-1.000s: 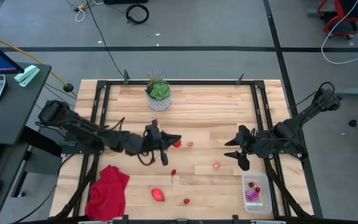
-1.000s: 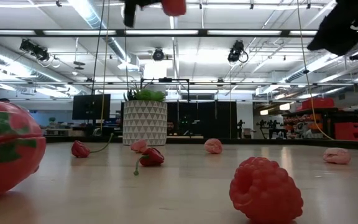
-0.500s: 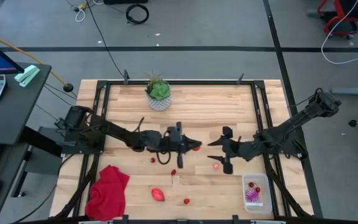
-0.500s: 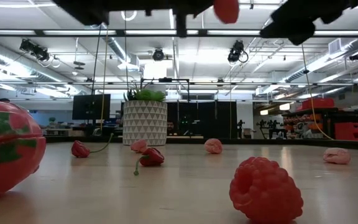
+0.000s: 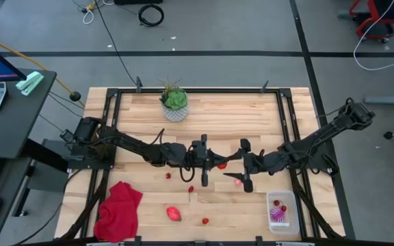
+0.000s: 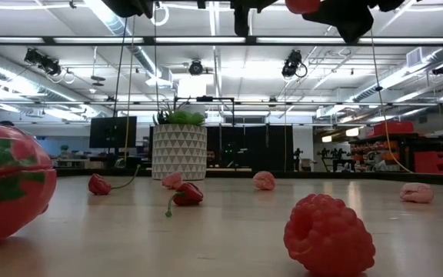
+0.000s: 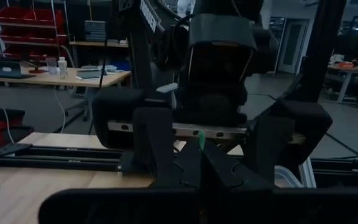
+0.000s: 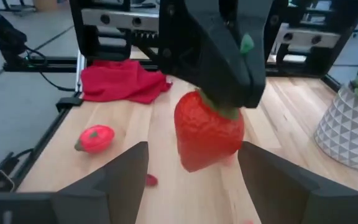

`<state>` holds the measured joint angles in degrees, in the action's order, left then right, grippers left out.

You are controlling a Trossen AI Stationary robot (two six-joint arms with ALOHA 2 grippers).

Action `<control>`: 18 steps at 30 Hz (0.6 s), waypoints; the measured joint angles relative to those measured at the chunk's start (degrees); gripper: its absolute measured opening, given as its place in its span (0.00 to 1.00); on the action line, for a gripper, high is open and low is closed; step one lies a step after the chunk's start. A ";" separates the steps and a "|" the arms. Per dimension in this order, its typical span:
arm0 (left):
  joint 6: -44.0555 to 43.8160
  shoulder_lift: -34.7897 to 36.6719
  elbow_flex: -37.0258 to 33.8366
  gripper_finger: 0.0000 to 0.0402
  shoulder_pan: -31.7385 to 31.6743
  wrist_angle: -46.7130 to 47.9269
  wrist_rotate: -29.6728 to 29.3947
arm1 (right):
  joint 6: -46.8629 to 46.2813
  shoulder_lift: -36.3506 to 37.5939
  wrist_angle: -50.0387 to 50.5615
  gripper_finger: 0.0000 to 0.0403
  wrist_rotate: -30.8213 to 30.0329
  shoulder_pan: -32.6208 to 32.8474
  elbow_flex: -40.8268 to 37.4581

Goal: Pick and placing Produce into tupperware
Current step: Put the red strawberry into the transparent container

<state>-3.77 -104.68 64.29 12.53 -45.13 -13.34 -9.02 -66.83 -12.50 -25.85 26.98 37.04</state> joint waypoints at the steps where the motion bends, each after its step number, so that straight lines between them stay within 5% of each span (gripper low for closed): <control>1: 0.00 0.00 0.00 0.01 0.00 -0.12 0.06 | 0.09 0.00 -0.98 0.64 0.00 -0.23 0.00; 18: 0.62 0.00 0.00 0.01 -0.17 -0.43 0.11 | -0.36 -2.91 -6.78 0.64 4.09 -4.11 0.00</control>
<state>-3.15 -104.68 64.29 12.36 -45.56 -13.23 -9.37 -69.73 -19.28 -21.76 22.87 37.04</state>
